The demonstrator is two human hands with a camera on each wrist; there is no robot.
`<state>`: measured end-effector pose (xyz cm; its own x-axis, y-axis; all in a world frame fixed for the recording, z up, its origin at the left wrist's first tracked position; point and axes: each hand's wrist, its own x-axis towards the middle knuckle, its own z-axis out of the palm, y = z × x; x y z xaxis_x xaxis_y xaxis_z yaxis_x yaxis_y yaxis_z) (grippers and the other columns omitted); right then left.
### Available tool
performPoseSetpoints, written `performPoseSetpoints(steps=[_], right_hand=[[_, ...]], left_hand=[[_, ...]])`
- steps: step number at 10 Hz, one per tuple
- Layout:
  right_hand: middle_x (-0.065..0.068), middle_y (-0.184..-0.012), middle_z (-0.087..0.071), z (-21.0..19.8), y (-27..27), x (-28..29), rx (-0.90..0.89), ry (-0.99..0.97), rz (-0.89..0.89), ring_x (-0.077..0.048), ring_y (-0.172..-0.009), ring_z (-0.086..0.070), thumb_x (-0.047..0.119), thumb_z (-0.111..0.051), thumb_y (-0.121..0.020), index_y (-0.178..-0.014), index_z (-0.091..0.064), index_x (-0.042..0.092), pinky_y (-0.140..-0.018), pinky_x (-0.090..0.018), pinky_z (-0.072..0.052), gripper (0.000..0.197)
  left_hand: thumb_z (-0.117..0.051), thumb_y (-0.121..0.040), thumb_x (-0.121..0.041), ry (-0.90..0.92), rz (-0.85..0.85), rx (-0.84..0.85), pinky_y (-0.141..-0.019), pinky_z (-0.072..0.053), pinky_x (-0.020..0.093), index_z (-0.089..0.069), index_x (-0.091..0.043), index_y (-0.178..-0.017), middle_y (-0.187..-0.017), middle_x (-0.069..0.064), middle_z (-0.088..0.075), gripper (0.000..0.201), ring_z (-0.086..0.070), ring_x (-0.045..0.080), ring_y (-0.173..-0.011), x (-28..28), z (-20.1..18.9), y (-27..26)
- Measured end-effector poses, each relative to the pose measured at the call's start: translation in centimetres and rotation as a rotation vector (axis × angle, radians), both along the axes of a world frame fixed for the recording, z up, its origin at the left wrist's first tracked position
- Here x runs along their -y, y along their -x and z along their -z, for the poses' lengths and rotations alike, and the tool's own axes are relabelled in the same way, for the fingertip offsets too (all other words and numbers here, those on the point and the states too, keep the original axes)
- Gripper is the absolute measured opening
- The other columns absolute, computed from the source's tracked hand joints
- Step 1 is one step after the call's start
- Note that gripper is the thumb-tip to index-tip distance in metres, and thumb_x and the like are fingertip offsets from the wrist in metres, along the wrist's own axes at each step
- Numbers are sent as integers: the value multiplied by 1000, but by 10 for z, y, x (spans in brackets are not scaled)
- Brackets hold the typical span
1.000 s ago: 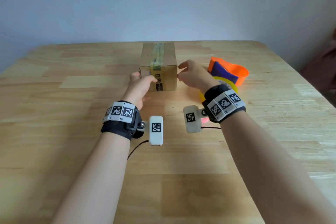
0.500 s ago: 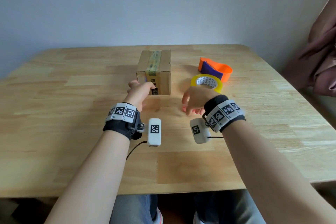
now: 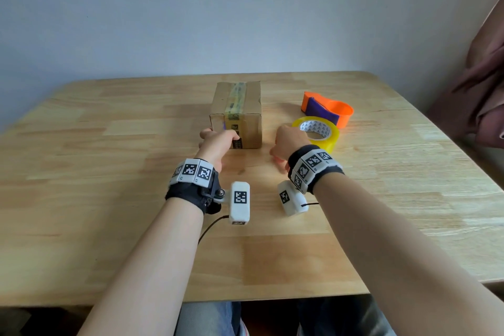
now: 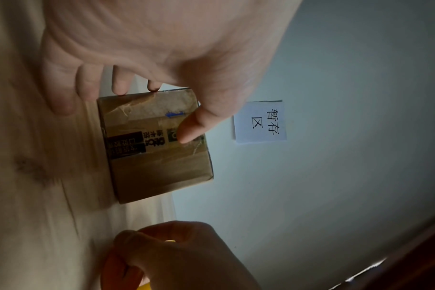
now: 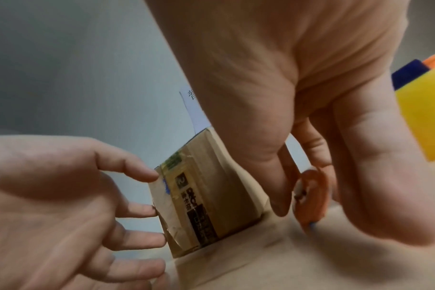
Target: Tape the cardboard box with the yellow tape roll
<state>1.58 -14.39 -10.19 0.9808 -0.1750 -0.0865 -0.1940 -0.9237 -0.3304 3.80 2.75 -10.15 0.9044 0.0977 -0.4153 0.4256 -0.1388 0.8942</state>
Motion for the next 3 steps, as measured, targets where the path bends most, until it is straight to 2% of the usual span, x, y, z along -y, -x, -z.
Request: performPoseSetpoints(steps=[1,2,3], right_hand=[[-13,-98,-76,-3,-1,0,-29,31,5,-33,-89,-73,7,-61,-89,-98,-72,5,-71,-33,-56,15],[-11,-96,-75,-11,0,0,-76,49,-1,-32,-92,-71,11,-63,-88,-97,-71,5,-72,-34,-55,14],[-12,-88,-65,-21,5,5,-56,58,28,-32,-89,-67,12,-64,-88,-89,-58,6,-68,-33,-50,9]], left_hand=[[-68,-89,-19,6,1,-5,-103,-49,54,-18,-21,-154,-154,12,-34,82,-40,31,-136,-2,-1,2],[-67,-90,-18,25,15,-7,-106,-47,55,-19,-20,-154,-153,12,-35,79,-41,32,-135,-2,-4,5],[-68,-88,-20,-4,5,31,-106,-47,56,-22,-20,-152,-152,14,-35,79,-42,34,-134,-4,-6,9]])
